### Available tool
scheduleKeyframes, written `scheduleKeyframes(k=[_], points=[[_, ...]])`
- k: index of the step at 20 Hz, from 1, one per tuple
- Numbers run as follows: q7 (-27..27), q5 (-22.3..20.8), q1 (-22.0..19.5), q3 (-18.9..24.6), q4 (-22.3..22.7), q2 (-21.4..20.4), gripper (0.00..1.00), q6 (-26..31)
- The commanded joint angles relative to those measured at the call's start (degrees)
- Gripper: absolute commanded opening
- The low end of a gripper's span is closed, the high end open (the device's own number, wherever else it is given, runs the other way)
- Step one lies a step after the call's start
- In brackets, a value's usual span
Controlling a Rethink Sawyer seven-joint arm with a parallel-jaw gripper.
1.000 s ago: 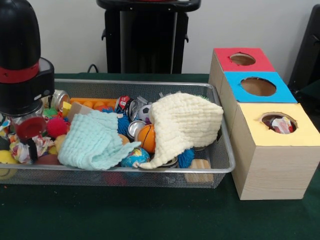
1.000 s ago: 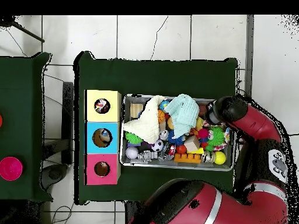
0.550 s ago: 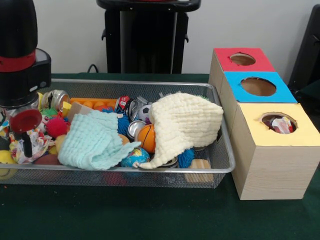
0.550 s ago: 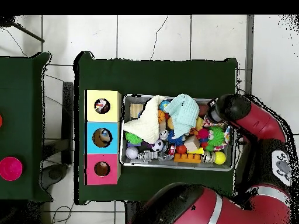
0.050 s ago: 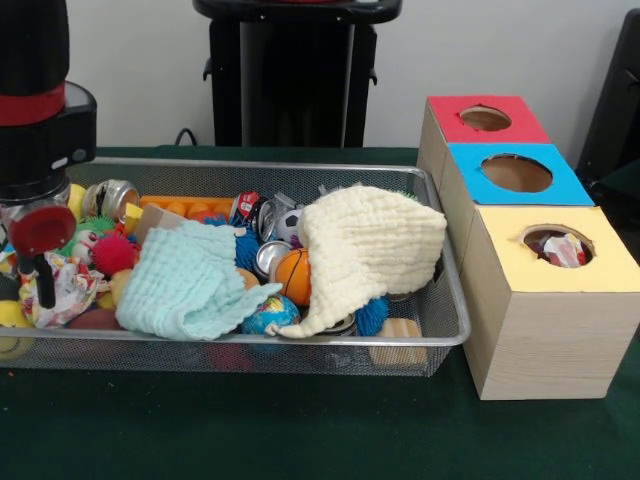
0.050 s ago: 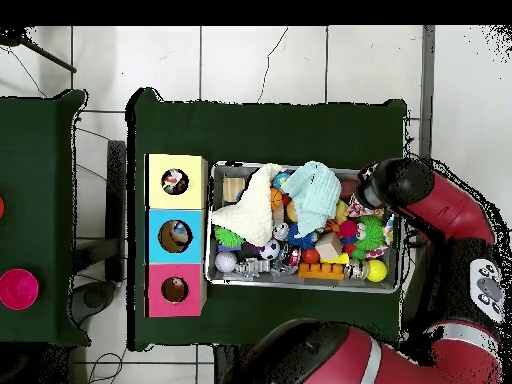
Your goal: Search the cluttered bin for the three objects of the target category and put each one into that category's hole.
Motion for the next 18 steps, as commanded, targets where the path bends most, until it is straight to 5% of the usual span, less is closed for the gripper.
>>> scheduleKeyframes(k=[1,6,7,18], points=[[2.2,-1.7,-0.4,4.8,6.1,0.2,1.00,-2.7],[1.5,-2.0,-1.2,5.5,6.7,0.9,1.00,-4.0],[1.8,-1.9,-1.2,5.7,7.3,0.8,0.00,-4.7],[2.0,-1.0,-1.4,6.7,7.7,0.9,0.00,-4.2]])
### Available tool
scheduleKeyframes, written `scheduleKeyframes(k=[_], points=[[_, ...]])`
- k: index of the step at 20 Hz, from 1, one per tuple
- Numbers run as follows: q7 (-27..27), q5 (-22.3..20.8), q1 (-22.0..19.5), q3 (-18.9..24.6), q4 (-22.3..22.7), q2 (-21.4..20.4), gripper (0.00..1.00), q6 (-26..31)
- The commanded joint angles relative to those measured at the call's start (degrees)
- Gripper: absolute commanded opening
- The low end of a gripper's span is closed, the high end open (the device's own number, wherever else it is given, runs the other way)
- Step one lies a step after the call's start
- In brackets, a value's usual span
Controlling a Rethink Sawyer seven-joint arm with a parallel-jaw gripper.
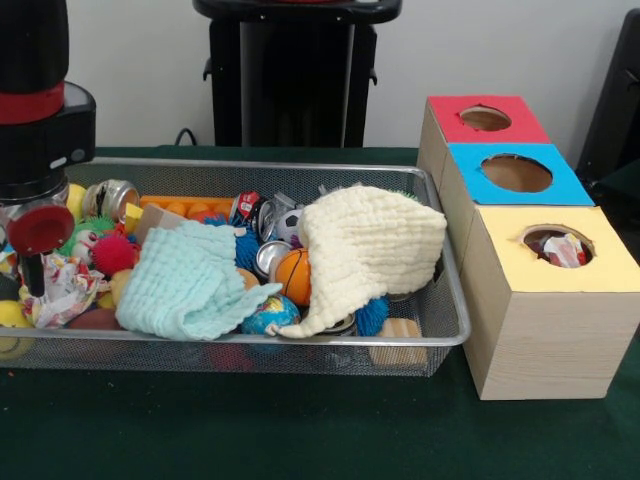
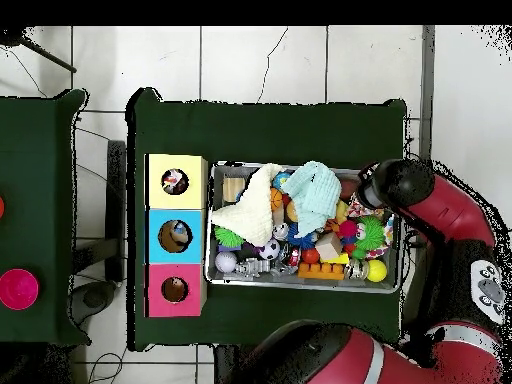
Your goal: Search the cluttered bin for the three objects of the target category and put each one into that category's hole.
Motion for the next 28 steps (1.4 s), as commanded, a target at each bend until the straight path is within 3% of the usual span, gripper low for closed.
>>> scheduleKeyframes(k=[1,7,10,11,23,28], points=[[2.2,-1.0,-1.0,6.4,7.4,1.1,0.00,-3.5],[6.2,-0.1,0.1,6.8,9.9,1.7,0.00,-9.1],[6.2,-0.3,1.1,5.6,9.3,2.0,0.00,-8.6],[6.5,-0.1,1.4,5.3,9.4,2.0,1.00,-8.4],[4.7,-0.9,1.0,4.9,9.7,2.5,1.00,-8.2],[3.6,-1.9,-0.5,5.7,11.5,3.3,1.00,-11.3]])
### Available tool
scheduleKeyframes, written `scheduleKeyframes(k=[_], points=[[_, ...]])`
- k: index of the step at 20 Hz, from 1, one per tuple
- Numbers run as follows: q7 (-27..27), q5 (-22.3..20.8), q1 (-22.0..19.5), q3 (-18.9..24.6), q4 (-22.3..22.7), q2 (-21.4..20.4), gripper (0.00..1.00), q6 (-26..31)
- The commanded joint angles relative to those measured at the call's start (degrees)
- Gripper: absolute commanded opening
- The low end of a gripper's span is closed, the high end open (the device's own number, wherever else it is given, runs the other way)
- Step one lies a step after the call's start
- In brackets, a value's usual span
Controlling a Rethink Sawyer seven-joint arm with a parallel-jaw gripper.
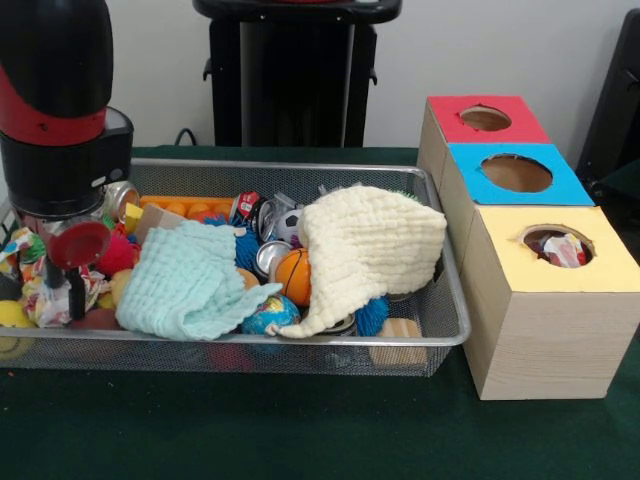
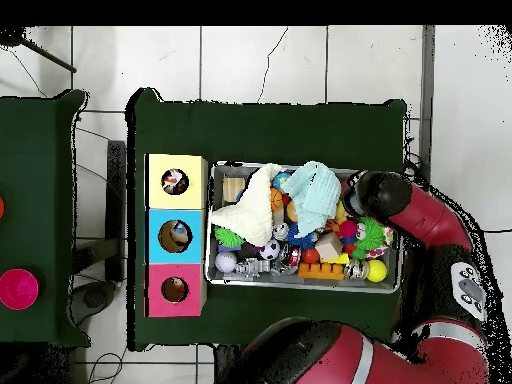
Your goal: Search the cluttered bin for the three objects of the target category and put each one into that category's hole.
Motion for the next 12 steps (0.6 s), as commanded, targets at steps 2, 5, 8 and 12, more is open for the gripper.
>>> scheduleKeyframes(k=[2,5,8,12], points=[[2.2,-2.6,-3.3,6.4,6.9,4.2,1.00,-6.4],[1.8,-3.5,-4.4,6.4,7.3,5.0,1.00,-8.4],[0.6,-4.0,-5.5,6.7,8.1,4.9,1.00,-8.8],[-0.4,-4.5,-7.0,8.1,9.0,4.8,0.00,-10.3]])
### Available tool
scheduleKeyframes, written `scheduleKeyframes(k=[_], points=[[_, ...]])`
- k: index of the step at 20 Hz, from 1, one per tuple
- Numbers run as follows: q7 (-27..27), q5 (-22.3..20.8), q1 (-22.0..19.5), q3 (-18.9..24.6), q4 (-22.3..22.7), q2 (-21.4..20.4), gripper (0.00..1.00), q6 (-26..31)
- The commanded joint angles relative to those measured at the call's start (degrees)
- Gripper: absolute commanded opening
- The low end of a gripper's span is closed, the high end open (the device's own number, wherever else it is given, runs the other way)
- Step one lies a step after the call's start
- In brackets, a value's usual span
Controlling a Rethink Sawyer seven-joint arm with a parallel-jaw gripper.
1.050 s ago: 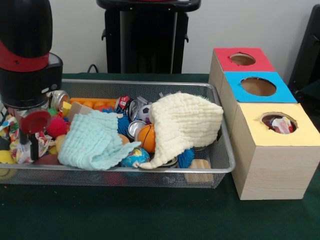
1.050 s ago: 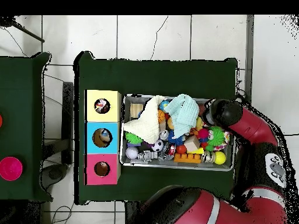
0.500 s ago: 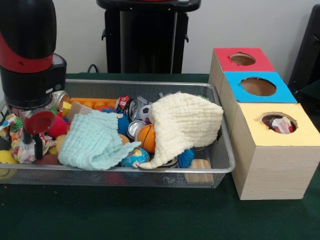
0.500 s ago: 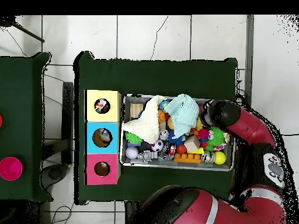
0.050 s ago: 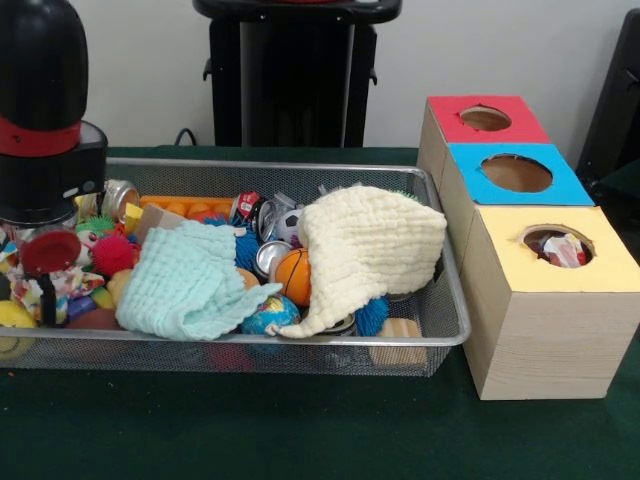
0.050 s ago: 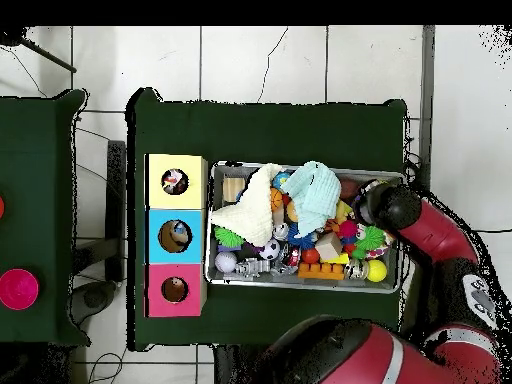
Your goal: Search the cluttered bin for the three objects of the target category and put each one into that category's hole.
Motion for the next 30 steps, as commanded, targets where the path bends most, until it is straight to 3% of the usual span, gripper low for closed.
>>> scheduleKeyframes(k=[1,4,12,17,24,27,30], points=[[-0.8,-4.6,-3.2,7.6,6.9,3.3,0.00,-4.2],[-1.6,-5.0,-4.1,9.0,7.1,3.3,0.00,-4.5],[0.8,-4.6,-1.4,7.1,4.6,3.4,0.00,-0.9],[3.3,-3.6,0.1,6.5,4.7,2.3,0.00,-2.2],[11.1,0.9,7.3,0.4,5.3,-6.7,0.00,7.3],[10.0,1.9,7.6,0.4,2.2,-7.2,0.00,13.6],[10.7,2.3,9.0,-1.2,-0.3,-7.4,0.00,16.5]])
